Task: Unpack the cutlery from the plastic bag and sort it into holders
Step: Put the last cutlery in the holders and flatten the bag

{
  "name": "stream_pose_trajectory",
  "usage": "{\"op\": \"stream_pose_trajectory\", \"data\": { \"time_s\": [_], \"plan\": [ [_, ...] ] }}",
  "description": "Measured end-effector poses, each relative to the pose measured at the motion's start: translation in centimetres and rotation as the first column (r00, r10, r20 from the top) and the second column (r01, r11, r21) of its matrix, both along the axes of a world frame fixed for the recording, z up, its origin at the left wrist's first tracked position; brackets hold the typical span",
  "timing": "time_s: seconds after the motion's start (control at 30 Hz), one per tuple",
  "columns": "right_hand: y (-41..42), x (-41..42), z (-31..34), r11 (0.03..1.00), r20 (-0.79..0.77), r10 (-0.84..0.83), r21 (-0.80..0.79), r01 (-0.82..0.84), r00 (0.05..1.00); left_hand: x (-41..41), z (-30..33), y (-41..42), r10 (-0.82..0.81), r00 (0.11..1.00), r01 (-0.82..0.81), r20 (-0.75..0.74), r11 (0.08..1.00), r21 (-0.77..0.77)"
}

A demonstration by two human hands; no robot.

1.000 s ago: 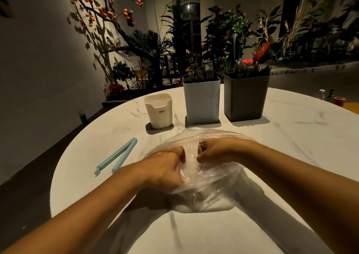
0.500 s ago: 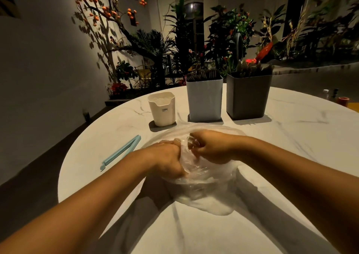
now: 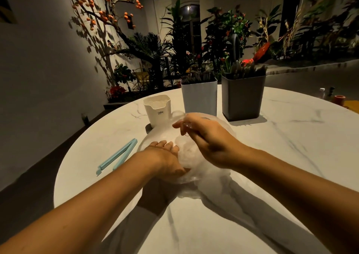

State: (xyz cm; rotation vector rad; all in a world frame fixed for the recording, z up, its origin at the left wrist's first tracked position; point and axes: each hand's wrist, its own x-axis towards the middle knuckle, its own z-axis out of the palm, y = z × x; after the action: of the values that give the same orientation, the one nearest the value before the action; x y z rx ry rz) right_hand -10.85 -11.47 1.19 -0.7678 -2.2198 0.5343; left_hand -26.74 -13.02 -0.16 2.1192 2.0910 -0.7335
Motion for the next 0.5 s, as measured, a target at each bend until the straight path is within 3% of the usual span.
{"op": "stream_pose_trajectory", "data": {
  "time_s": [0.07, 0.1, 0.17, 0.2, 0.33, 0.4, 0.5],
  "plan": [
    [-0.1, 0.1, 1.3, 0.906, -0.213, 0.174, -0.349, -0.241, 0.961, 0.1, 0.3, 0.0, -0.003, 1.000, 0.003, -0.031, 1.000, -0.020],
    [-0.1, 0.3, 2.0, 0.771, -0.353, 0.209, -0.514, -0.376, 0.912, 0.1, 0.6, -0.2, -0.006, 0.999, 0.005, -0.037, 1.000, -0.027],
    [-0.2, 0.7, 3.1, 0.534, -0.562, 0.152, -0.646, -0.546, 0.813, 0.5, 1.2, -0.7, -0.008, 1.000, 0.007, -0.025, 0.999, -0.036],
    [-0.1, 0.9, 3.5, 0.493, -0.623, 0.104, -0.645, -0.584, 0.775, 0.6, 1.5, -0.8, -0.012, 1.000, 0.011, -0.024, 0.999, -0.039],
    [0.5, 0.8, 4.9, 0.564, -0.737, -0.084, -0.590, -0.578, 0.671, 0.6, 1.8, -0.5, -0.010, 1.000, 0.010, -0.009, 1.000, -0.019],
    [0.8, 0.9, 5.3, 0.550, -0.760, -0.147, -0.594, -0.587, 0.633, 0.7, 2.1, -0.4, -0.018, 1.000, 0.017, 0.010, 0.999, 0.029],
    [0.9, 1.0, 5.4, 0.552, -0.700, -0.138, -0.642, -0.532, 0.701, 1.8, 2.5, -0.7, -0.106, 0.983, 0.078, 0.148, 0.980, 0.185]
  ]
}}
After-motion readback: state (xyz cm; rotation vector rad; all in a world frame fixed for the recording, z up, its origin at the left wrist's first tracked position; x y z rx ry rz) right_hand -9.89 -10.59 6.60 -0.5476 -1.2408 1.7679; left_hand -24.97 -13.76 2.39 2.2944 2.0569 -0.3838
